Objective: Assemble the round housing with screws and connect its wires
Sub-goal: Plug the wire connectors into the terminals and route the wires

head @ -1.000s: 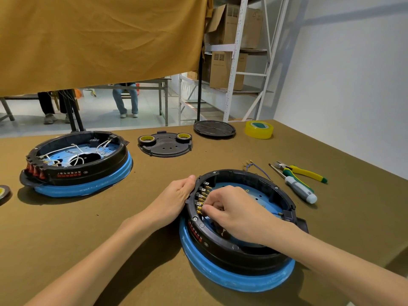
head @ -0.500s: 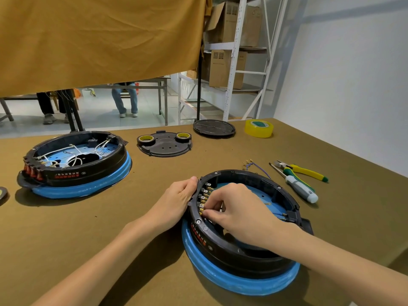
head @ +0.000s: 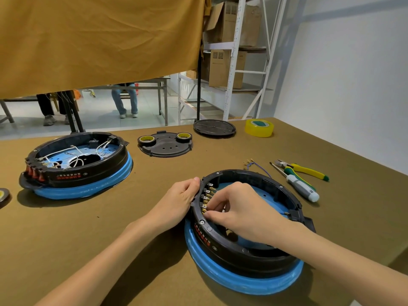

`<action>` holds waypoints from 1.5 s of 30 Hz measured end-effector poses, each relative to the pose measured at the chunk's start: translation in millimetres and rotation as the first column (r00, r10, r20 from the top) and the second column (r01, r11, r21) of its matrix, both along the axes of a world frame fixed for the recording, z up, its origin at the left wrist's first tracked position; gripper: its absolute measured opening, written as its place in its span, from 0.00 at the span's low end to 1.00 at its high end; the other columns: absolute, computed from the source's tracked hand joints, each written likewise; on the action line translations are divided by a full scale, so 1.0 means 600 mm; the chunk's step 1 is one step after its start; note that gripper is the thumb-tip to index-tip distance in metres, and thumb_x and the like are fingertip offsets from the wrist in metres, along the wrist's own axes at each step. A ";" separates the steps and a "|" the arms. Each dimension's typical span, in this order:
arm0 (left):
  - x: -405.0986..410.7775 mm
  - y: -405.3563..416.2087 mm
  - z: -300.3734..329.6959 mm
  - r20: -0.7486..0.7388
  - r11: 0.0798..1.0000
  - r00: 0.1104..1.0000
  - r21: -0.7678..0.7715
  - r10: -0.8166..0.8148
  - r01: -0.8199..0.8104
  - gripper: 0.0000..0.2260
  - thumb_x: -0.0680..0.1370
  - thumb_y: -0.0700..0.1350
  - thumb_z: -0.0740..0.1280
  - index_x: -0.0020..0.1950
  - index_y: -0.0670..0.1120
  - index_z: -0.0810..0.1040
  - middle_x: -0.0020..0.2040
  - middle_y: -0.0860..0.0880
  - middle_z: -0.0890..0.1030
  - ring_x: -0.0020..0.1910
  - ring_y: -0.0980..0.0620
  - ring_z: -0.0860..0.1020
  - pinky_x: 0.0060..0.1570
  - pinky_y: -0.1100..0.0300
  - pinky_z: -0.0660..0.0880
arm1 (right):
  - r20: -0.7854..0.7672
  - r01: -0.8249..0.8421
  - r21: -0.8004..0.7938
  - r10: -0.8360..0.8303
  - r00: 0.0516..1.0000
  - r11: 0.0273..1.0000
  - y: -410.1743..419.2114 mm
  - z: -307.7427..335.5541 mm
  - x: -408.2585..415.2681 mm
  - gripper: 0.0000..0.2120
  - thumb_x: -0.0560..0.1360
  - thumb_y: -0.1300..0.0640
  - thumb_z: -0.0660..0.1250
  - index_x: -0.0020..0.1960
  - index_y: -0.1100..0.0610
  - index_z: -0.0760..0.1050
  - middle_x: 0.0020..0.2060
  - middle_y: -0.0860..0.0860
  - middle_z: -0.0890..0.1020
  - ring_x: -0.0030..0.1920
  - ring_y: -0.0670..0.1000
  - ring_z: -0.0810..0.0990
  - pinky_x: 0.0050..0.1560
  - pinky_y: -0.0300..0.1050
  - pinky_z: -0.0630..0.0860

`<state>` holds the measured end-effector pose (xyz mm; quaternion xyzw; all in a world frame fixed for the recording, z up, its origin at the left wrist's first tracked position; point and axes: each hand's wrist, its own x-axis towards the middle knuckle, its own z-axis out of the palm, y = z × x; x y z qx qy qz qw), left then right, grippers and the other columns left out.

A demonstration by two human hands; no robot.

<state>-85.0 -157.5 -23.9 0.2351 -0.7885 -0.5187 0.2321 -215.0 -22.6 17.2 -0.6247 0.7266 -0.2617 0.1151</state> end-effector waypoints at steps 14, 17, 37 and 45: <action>0.001 -0.012 0.027 0.000 0.937 0.991 -0.326 0.135 -0.128 0.10 0.85 0.48 0.62 0.63 0.56 0.80 0.60 0.57 0.80 0.56 0.63 0.78 0.57 0.57 0.79 | 0.055 0.011 -0.277 0.005 0.998 0.961 0.064 0.021 -0.047 0.11 0.76 0.48 0.74 0.58 0.44 0.81 0.52 0.38 0.78 0.54 0.43 0.80 0.50 0.35 0.76; 0.002 -0.004 0.055 -0.109 0.897 0.991 -0.426 0.079 -0.119 0.08 0.81 0.49 0.67 0.59 0.58 0.82 0.55 0.64 0.82 0.55 0.63 0.79 0.53 0.65 0.76 | 0.052 0.000 -0.226 0.013 0.999 0.974 0.069 0.026 -0.066 0.09 0.77 0.50 0.73 0.56 0.45 0.81 0.51 0.39 0.80 0.51 0.45 0.82 0.48 0.37 0.78; 0.006 0.053 0.077 0.228 0.799 0.959 -0.538 -0.168 0.268 0.08 0.76 0.60 0.73 0.46 0.57 0.87 0.43 0.61 0.84 0.50 0.63 0.78 0.49 0.75 0.65 | 0.269 0.051 -0.105 -0.021 0.963 0.993 0.053 0.052 -0.125 0.06 0.80 0.61 0.69 0.54 0.54 0.83 0.44 0.51 0.87 0.45 0.50 0.86 0.49 0.48 0.84; -0.006 0.062 0.086 0.309 0.826 0.942 -0.490 -0.133 0.278 0.08 0.77 0.60 0.73 0.49 0.58 0.85 0.37 0.60 0.83 0.40 0.62 0.79 0.45 0.64 0.68 | 0.070 -0.054 0.062 0.050 0.996 0.997 0.090 0.036 -0.136 0.08 0.83 0.46 0.64 0.53 0.45 0.81 0.41 0.45 0.85 0.42 0.47 0.82 0.44 0.48 0.78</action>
